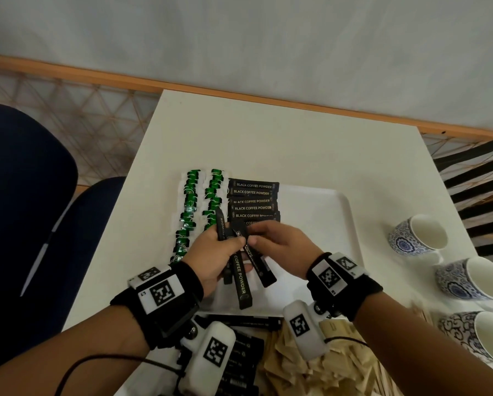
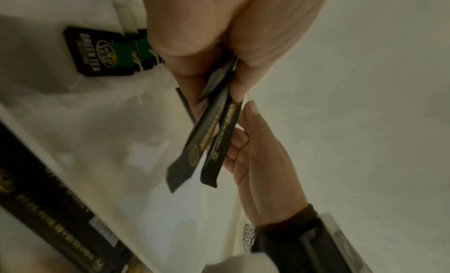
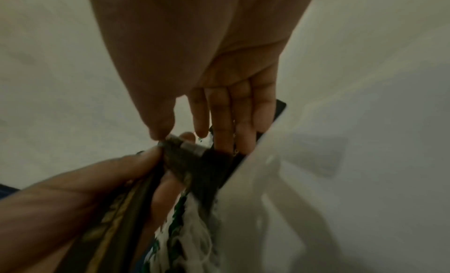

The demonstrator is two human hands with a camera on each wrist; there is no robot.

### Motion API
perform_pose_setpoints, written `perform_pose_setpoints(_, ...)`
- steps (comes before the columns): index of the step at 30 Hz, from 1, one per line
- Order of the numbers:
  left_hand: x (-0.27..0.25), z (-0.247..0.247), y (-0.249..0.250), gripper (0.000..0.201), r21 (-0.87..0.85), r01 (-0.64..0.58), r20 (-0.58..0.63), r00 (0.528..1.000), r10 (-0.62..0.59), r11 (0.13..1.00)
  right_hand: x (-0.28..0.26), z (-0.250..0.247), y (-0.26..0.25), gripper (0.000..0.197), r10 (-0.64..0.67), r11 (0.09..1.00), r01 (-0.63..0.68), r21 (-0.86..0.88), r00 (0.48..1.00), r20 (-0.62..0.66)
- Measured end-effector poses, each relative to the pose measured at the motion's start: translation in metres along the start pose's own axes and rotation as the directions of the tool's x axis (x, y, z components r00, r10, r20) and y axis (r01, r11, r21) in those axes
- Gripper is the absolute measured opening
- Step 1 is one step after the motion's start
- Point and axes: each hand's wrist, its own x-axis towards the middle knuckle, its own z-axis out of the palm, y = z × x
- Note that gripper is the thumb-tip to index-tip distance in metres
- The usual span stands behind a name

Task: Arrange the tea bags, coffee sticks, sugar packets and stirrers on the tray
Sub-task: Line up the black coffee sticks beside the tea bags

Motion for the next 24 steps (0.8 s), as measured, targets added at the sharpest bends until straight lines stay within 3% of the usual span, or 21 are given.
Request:
perform_pose_setpoints(4,-0.002,0.000,0.004,0.019,-0.033,0.002,-0.022,1.000,-0.002,0.999,-0.009,0.004,-0.007,0.029,-0.019,0.997,0.025,-0.072,0.996,0.083)
perform_pose_setpoints(8,-0.007,-0.004,0.008,0.027,0.008,0.025,-0.038,0.999,-0.025,1.000,-0.011,-0.002,-0.005,0.045,-0.132,0.985,0.124,-0.121,0.989,-0.062)
perform_pose_setpoints(10,-0.007,-0.007,0.010,0.034,0.052,0.021,-0.022,1.000,-0.020,0.998,-0.010,-0.004,-0.001,0.042,-0.205,0.965,0.182,-0.186,0.972,-0.112)
perform_pose_setpoints(12,-0.007,-0.008,0.011,0.027,0.096,0.002,-0.016,1.000,-0.001,0.995,-0.012,-0.005,0.000,0.038,-0.251,0.952,0.222,-0.210,0.960,-0.127)
perform_pose_setpoints(14,-0.007,-0.008,0.010,0.007,0.131,-0.024,-0.033,0.999,0.029,0.991,-0.015,-0.006,-0.003,0.033,-0.239,0.954,0.214,-0.209,0.966,-0.101)
perform_pose_setpoints(19,-0.005,-0.012,0.009,0.014,0.182,-0.059,-0.067,0.995,0.072,0.981,-0.016,-0.009,-0.002,0.030,-0.140,0.982,0.132,-0.137,0.989,-0.053)
perform_pose_setpoints(24,-0.004,-0.014,0.009,0.011,0.147,-0.042,-0.102,0.993,0.058,0.988,-0.014,-0.018,-0.003,0.024,-0.021,0.980,0.014,-0.196,0.999,-0.032)
